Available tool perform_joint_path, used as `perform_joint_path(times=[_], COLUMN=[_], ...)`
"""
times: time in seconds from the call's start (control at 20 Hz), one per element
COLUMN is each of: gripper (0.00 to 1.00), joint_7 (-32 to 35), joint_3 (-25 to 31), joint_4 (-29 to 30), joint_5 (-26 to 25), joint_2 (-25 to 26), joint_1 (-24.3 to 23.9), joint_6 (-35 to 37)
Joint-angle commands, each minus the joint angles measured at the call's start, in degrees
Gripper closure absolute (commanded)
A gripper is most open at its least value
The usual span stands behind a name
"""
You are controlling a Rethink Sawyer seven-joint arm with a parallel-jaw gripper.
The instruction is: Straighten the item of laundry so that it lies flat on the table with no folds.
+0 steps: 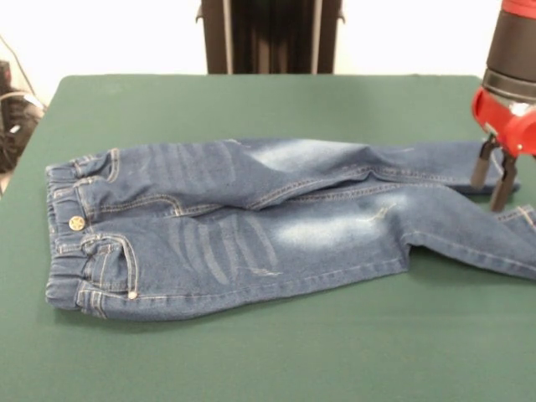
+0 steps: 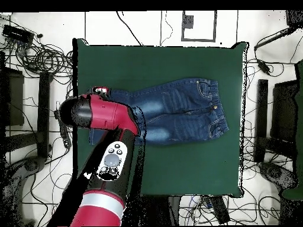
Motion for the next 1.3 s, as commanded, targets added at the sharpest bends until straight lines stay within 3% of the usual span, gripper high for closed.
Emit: perform_joint_path(times=[0.05,0.7,1.3], gripper=[0.0,0.0,0.0], joint_7=[-10.9,-3.3,-6.2], joint_3=[2.2,4.8,8.5], joint_4=[-9.6,-22.8,-18.5], joint_5=[-8.9,-13.2,-13.6], joint_2=[3.6,14.1,13.6], joint_1=[-1.2,-0.4,-1.6], joint_6=[19.3,22.1,18.9])
